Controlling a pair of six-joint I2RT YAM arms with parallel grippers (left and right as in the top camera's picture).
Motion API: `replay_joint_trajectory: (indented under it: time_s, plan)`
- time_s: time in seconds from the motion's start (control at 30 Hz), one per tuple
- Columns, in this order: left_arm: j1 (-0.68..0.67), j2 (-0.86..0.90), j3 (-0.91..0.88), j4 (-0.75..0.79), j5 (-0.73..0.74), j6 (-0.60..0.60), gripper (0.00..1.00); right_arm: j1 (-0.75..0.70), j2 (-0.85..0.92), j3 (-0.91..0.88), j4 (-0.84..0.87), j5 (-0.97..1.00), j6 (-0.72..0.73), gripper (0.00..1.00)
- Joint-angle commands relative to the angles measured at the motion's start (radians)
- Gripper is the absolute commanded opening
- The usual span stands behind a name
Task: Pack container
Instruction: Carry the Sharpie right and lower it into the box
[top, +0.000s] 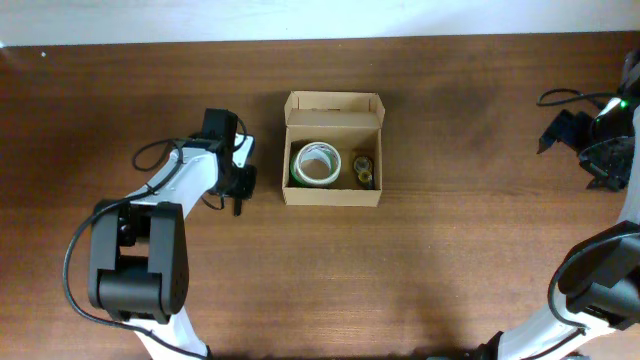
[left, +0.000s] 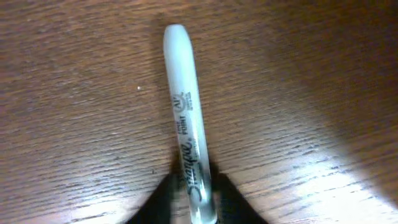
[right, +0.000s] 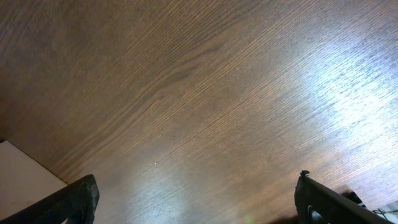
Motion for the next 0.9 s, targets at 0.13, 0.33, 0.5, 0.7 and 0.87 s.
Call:
replay_joint_trajectory:
  time_s: [0.13,0.33,0.5,0.7,0.87]
  plan:
    - [-0.001,0.020,0.142,-0.090,0.008,0.052,0.02,-0.002,-0.015,-0.003,-0.001,-0.008,-0.003,0.99]
    - [-0.001,-0.065,0.478,-0.247,0.017,0.216,0.02,-0.002,-0.015,-0.003,-0.001,-0.008,-0.003,0.99]
    - [-0.051,-0.121,0.729,-0.370,0.133,0.527,0.01,-0.002,-0.015,-0.003,-0.001,-0.008,-0.003,0.99]
    - [-0.254,-0.119,0.791,-0.539,0.188,0.816,0.02,-0.002,-0.015,-0.003,-0.001,-0.008,-0.003,0.99]
    - [-0.391,-0.071,0.790,-0.655,0.205,0.912,0.02,-0.002,-0.015,-0.003,-0.001,-0.008,-0.003,0.99]
